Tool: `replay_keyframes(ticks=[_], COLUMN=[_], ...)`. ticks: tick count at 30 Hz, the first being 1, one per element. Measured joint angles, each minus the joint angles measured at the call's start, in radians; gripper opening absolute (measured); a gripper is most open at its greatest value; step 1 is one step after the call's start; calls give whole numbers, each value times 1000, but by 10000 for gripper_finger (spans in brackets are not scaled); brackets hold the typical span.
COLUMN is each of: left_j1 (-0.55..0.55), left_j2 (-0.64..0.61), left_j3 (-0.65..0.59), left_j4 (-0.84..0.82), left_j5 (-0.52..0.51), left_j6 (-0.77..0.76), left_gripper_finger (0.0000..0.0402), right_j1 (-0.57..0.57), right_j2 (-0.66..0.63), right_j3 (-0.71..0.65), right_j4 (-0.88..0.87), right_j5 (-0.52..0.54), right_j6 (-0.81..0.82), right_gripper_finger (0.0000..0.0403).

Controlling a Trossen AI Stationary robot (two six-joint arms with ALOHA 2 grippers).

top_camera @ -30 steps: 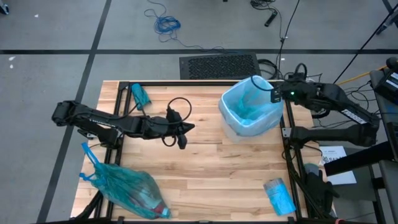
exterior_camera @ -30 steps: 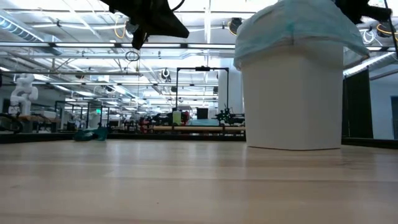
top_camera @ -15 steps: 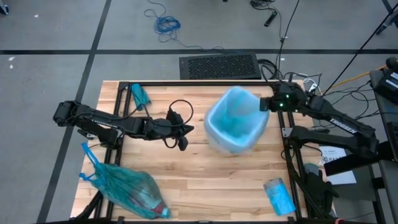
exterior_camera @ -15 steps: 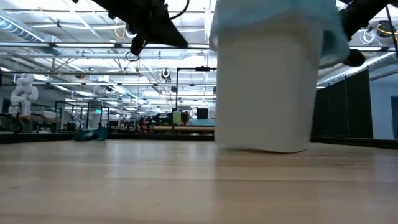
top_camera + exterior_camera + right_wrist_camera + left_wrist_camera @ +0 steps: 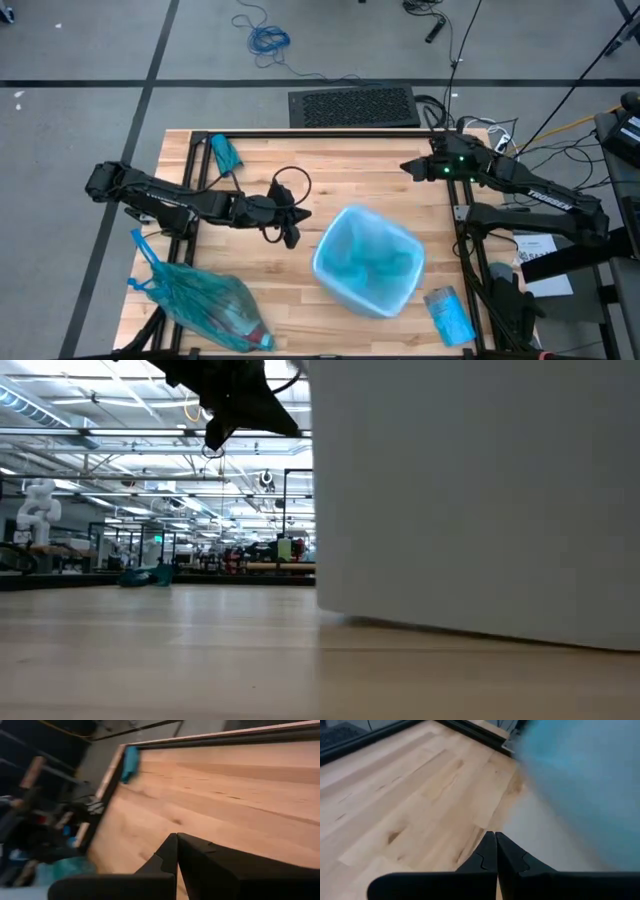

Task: Place trash/remove bag and relplace
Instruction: Insert the new blue trash bag into the white trash bin, then move the white trash bin to the center of the table

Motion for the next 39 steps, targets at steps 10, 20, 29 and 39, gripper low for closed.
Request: replay_keyframes(ticks=[10,20,29,39], left_j1=[-3,-106,-287,-609], left_j2=[-51,-219,-249,-8], left_j3=[0,0,0,0], left_j4=[-28,-253,-185,158], left_j5=[-4,165,233,-184], left_j6=[-1,-109,-311,-680], left_gripper_finger=[0,0,0,0], right_j1=[123,415,639,847], right_j2=[-66,-187,-175,-152], right_j3=[2,2,3,3], right_j4=[18,-229,-267,-272], right_j5=[-12,-49,-126,-85], right_j6=[46,125,212,148], right_gripper_finger=[0,0,0,0])
